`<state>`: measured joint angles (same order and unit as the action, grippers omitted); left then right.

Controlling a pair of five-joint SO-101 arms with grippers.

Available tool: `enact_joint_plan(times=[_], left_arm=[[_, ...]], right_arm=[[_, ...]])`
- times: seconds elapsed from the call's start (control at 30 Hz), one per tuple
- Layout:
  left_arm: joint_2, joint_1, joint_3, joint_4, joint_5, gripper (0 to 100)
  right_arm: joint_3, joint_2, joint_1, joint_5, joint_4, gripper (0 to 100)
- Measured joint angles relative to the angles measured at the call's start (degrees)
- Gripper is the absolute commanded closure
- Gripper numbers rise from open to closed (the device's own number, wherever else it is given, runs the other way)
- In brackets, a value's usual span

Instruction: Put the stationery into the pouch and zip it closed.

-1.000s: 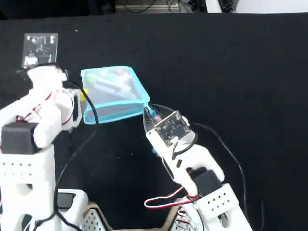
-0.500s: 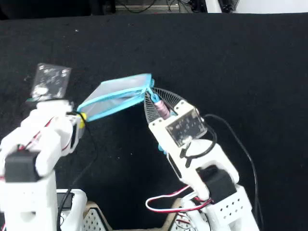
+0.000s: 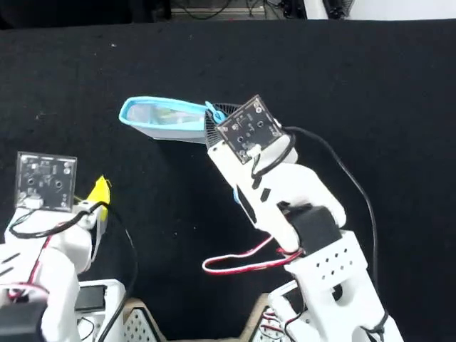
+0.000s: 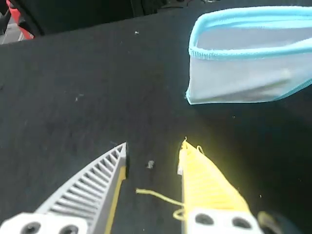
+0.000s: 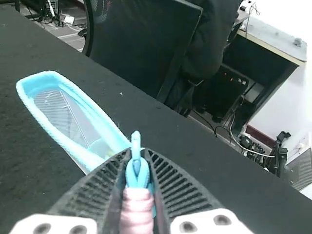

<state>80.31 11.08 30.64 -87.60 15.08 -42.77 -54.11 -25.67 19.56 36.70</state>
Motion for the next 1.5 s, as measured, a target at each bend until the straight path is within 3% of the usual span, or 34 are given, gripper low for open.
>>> enact_joint_plan(times=[0.23,0.4,0.53,0.73,0.9,1.0,1.23,1.4,1.5], left_arm=[[-6.42,-3.08,11.69,16.18,-0.7,83],[-12.22,-3.34,17.93,30.95,-7.82,83],[-14.59,-3.34,20.22,40.62,-13.45,82],[-16.97,-3.34,22.51,49.49,-21.63,82],[-19.34,-3.34,23.3,49.49,-25.05,77],[-19.08,-3.34,23.38,43.43,-25.23,69],[-14.59,-3.43,23.3,25.85,-23.3,70],[-9.58,-3.52,23.3,20.84,-21.54,70],[-6.42,-6.68,23.3,18.9,-24.26,70]], right_arm=[[0.44,-0.09,-4.57,0.0,4.4,98.8],[1.14,-0.09,-9.23,0.26,4.92,98.8],[1.14,-0.09,-12.22,4.75,4.92,98.8],[1.14,-0.09,-14.51,9.05,4.92,98.8],[1.14,0.18,-14.42,9.58,3.08,98.8],[1.14,0.35,-13.63,9.58,1.32,98.8],[1.14,0.35,-11.08,9.58,0.18,98.8],[1.14,0.35,-10.99,9.58,0.18,98.8],[1.14,0.35,-10.99,9.58,0.18,98.8]])
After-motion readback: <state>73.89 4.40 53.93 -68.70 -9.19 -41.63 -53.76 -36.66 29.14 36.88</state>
